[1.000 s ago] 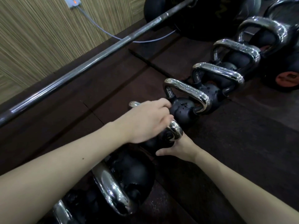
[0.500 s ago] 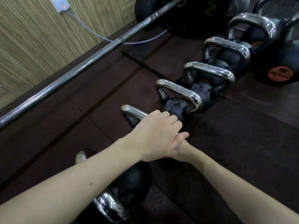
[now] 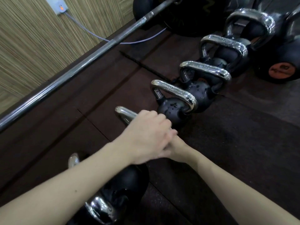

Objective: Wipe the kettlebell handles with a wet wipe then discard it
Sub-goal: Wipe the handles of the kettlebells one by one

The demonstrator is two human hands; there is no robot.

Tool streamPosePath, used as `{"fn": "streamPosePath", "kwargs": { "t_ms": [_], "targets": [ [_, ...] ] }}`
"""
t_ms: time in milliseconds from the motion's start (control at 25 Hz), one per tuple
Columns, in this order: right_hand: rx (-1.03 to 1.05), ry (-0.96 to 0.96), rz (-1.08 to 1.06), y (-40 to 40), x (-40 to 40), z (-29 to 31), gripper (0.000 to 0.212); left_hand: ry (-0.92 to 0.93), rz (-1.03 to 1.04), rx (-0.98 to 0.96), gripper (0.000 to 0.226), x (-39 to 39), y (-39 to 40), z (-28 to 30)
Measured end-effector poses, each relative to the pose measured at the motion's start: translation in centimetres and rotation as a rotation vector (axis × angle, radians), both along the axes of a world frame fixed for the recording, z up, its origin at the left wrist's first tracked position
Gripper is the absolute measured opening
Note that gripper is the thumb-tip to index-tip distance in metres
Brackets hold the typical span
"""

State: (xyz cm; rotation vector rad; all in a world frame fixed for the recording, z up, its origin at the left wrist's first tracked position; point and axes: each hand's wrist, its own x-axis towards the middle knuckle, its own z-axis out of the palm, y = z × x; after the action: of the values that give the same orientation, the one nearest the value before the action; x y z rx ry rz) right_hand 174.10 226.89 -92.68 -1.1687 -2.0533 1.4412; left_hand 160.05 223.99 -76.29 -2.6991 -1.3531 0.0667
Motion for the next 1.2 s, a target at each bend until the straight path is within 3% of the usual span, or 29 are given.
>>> {"fn": "streamPosePath", "kwargs": {
  "t_ms": [80, 160, 320, 400, 480, 560, 640, 760, 880, 1000, 1040, 1120, 1200],
  "targets": [
    [0.027, -0.018, -0.008, -0.2, 0.0, 0.1, 0.108, -0.044, -0.041, -0.036, 0.033, 0.5, -0.5, 0.0],
    [-0.016, 0.006, -0.046, -0.2, 0.1, 0.5, 0.119, -0.012, -0.013, -0.006, 0.036, -1.7, 0.3, 0.1],
    [-0.070, -0.005, -0.008, -0.2, 0.3, 0.8, 0.139, -0.140, 0.471, -0.086, 0.043, -7.3, 2.5, 1.2],
    [-0.109, -0.014, -0.022, -0.2, 0.4, 1.5, 0.137, -0.082, 0.406, -0.052, 0.038, -5.0, 2.3, 1.8],
    [-0.053, -0.101, 0.018, -0.2, 0.5, 2.1, 0.114, 0.014, 0.206, -0.021, 0.034, -0.9, 0.5, 1.4],
    [-0.067, -0.153, 0.094, 0.0, 0.3, 2.2, 0.069, 0.079, 0.032, -0.075, 0.047, 1.9, -1.7, -0.1],
    [-0.035, -0.111, 0.036, -0.2, 0.2, 1.6, 0.058, 0.122, -0.045, -0.118, 0.060, 2.1, -2.7, -1.2],
    [-0.002, 0.002, -0.039, -0.6, 0.3, 1.1, 0.099, -0.029, 0.017, -0.077, 0.046, -1.3, -0.2, -0.4],
    [-0.077, 0.008, -0.019, -0.3, 0.1, 1.1, 0.139, -0.181, 0.356, -0.040, 0.040, -5.2, 1.8, 0.5],
    [-0.080, 0.015, -0.012, 0.0, 0.4, 0.4, 0.144, -0.731, 0.833, -0.319, 0.069, -7.5, 3.2, 0.1],
    [-0.095, 0.009, -0.006, 0.0, 0.5, 0.7, 0.143, -0.809, 0.915, -0.360, 0.073, -7.4, 3.4, 0.1],
    [-0.079, 0.013, -0.006, 0.0, 0.5, 0.9, 0.141, -0.699, 0.835, -0.258, 0.066, -6.7, 3.1, -0.3],
    [-0.077, -0.019, -0.030, 0.0, 0.3, 0.6, 0.141, -0.335, 0.515, -0.029, 0.047, -5.6, 1.7, -0.6]
  ]
}}
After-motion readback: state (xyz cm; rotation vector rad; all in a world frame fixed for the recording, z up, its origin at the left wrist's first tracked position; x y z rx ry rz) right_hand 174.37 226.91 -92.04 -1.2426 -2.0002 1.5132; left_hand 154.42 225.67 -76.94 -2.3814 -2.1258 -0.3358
